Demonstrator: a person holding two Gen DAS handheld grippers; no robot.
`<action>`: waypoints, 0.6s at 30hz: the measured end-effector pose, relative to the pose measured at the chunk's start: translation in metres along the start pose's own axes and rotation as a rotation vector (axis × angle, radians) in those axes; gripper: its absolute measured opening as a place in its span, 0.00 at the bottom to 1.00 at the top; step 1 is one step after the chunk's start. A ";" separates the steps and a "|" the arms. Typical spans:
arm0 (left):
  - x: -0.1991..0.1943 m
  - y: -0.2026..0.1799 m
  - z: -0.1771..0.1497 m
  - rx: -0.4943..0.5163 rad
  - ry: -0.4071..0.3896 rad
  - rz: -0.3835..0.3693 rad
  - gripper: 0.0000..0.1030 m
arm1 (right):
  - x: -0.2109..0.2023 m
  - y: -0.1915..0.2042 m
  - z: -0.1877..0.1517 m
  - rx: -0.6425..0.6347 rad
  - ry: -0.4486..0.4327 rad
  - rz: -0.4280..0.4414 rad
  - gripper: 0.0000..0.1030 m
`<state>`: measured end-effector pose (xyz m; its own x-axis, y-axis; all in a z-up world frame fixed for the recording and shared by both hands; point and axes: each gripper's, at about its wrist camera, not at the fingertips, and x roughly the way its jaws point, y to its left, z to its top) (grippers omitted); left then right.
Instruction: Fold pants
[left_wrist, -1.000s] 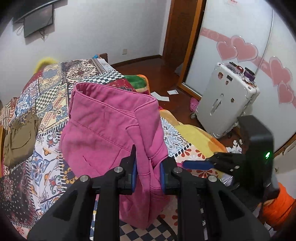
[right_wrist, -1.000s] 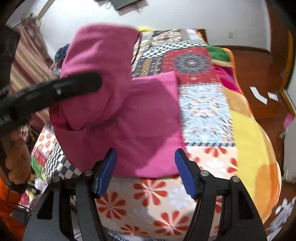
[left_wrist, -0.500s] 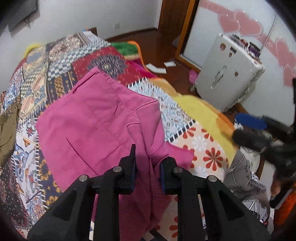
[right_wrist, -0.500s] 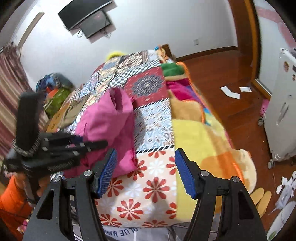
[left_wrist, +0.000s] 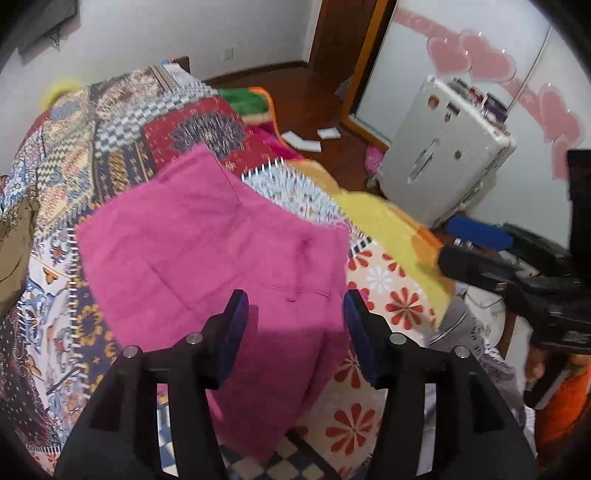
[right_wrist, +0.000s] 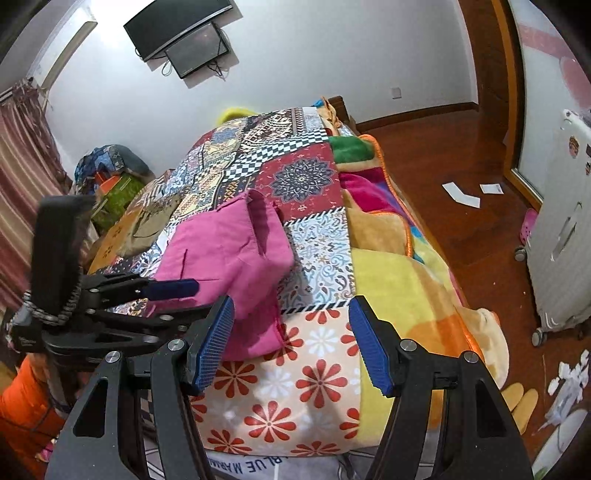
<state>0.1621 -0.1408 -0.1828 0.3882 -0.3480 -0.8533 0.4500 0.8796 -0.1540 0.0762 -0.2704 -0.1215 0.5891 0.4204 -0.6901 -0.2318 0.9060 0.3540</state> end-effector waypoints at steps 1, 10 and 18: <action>-0.012 0.003 0.001 -0.003 -0.032 -0.002 0.59 | 0.000 0.003 0.002 -0.005 -0.002 0.006 0.60; -0.042 0.074 0.017 -0.071 -0.134 0.167 0.64 | 0.029 0.037 0.004 -0.070 0.037 0.059 0.60; 0.009 0.153 0.030 -0.116 -0.017 0.234 0.64 | 0.072 0.042 -0.018 -0.065 0.172 0.039 0.60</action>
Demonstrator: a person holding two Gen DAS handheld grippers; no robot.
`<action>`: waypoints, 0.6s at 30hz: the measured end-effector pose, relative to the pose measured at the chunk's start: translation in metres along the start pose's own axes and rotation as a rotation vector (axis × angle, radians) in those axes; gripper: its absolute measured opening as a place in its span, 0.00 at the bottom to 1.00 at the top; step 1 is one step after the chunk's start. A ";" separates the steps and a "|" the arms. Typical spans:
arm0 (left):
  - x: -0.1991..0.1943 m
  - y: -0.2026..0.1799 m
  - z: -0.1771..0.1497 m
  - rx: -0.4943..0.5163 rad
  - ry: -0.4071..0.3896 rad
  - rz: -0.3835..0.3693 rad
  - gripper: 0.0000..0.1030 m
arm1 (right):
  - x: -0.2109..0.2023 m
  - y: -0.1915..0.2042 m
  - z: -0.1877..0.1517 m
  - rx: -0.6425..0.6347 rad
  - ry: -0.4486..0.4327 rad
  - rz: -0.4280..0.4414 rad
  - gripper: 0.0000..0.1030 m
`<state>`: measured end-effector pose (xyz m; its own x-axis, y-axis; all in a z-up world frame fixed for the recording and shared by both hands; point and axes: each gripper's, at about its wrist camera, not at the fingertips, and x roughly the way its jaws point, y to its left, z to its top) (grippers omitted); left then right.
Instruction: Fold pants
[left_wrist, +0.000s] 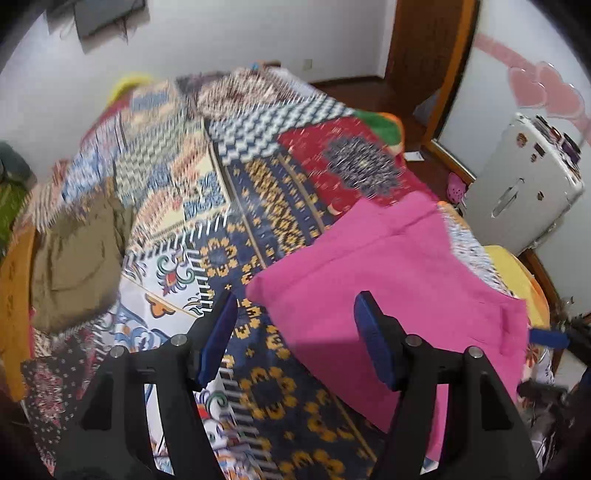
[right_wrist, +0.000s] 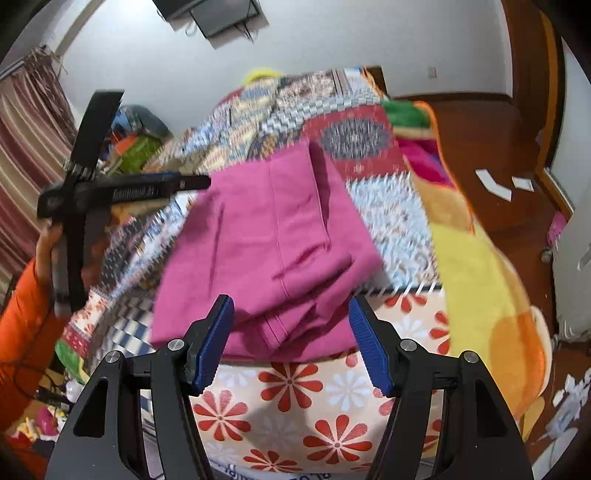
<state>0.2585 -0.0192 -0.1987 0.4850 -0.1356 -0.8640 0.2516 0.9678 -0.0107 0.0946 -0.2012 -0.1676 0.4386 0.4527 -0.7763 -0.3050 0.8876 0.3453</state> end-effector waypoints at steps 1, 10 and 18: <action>0.007 0.005 0.001 -0.004 0.013 -0.011 0.64 | 0.005 -0.001 -0.001 0.004 0.018 -0.004 0.60; 0.038 -0.008 -0.011 0.106 0.053 -0.056 0.31 | 0.022 -0.016 0.004 0.013 0.081 -0.020 0.62; 0.008 0.008 -0.033 0.026 0.027 -0.076 0.19 | 0.020 -0.025 0.016 -0.020 0.060 -0.102 0.62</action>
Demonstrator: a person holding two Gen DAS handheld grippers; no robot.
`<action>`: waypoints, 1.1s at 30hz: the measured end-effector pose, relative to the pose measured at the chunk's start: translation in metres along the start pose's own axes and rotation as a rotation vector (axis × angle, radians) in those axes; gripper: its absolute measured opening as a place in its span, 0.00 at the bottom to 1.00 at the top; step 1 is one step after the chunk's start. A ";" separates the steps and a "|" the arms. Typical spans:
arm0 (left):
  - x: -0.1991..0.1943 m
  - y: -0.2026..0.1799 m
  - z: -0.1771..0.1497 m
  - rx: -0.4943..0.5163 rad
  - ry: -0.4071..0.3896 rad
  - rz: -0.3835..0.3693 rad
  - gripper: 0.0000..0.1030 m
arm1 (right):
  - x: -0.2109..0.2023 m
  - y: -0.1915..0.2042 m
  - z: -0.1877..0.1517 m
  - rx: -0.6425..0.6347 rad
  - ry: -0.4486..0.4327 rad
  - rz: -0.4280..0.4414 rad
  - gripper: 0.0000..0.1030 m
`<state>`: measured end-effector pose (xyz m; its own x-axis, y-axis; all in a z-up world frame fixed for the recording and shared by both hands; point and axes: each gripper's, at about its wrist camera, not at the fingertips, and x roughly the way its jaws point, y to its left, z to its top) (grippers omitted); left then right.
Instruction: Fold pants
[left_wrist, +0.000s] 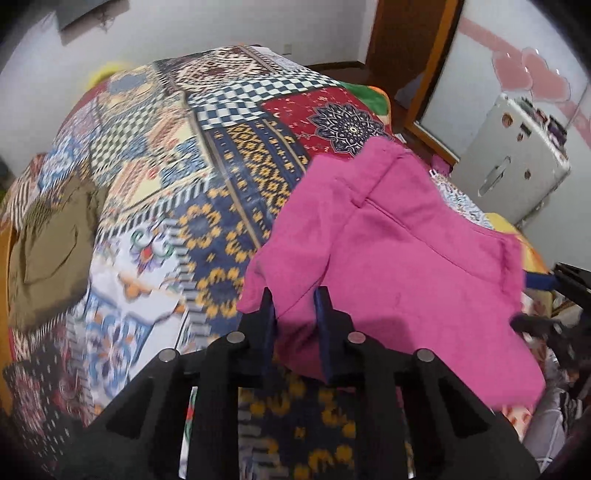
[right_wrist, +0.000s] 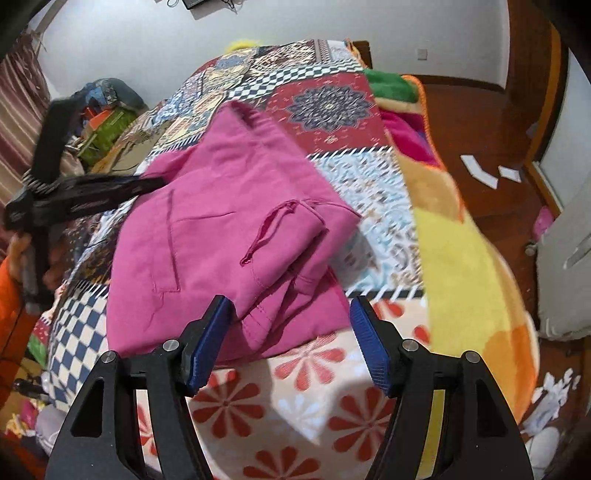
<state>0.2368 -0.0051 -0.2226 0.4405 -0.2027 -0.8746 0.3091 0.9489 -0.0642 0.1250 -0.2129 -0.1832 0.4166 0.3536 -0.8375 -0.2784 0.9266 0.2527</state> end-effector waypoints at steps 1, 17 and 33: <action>-0.006 0.003 -0.004 -0.019 -0.004 -0.004 0.19 | 0.000 -0.001 0.000 0.002 -0.003 -0.002 0.62; -0.093 0.019 -0.100 -0.273 -0.078 0.003 0.28 | -0.010 0.023 0.006 -0.050 -0.036 0.034 0.62; -0.139 0.057 -0.102 -0.325 -0.197 0.076 0.39 | -0.039 0.081 0.044 -0.170 -0.179 0.114 0.62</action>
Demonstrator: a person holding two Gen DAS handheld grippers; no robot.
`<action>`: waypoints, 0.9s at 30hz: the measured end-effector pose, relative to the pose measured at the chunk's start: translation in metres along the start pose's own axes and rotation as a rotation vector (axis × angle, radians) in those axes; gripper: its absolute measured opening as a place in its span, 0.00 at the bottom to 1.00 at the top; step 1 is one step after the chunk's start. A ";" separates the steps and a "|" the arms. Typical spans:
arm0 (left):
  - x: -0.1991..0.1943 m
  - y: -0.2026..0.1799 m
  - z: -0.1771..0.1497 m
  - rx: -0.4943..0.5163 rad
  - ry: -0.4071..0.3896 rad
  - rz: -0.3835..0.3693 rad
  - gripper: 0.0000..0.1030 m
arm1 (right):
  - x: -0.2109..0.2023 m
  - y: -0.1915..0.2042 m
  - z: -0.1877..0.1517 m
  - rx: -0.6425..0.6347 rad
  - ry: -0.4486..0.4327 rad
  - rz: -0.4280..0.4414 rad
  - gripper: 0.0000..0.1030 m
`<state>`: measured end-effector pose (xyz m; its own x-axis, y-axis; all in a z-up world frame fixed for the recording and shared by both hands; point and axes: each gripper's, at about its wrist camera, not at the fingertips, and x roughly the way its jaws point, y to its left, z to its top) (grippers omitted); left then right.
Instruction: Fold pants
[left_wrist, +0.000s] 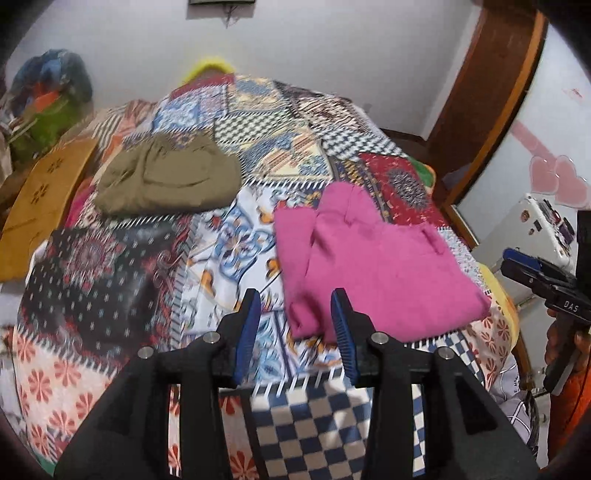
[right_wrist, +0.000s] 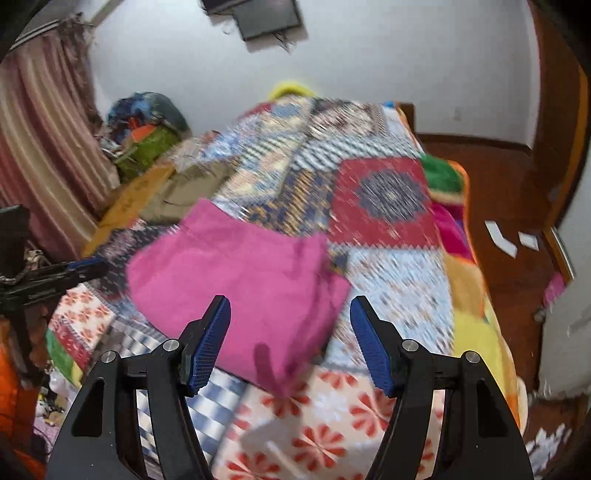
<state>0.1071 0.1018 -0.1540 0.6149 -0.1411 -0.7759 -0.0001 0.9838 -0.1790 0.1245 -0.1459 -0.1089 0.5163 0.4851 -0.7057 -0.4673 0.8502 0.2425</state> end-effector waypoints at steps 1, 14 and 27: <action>0.006 0.001 0.003 0.003 0.012 -0.019 0.42 | 0.003 0.007 0.002 -0.014 -0.002 0.015 0.62; 0.042 0.007 -0.030 0.040 0.087 -0.093 0.40 | 0.068 0.037 -0.033 -0.128 0.198 0.041 0.62; 0.065 0.004 -0.021 0.072 0.100 -0.088 0.01 | 0.067 0.031 -0.037 -0.141 0.218 0.053 0.62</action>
<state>0.1305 0.0942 -0.2175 0.5280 -0.2339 -0.8164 0.1087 0.9720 -0.2082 0.1181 -0.0949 -0.1737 0.3288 0.4595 -0.8251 -0.5926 0.7806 0.1986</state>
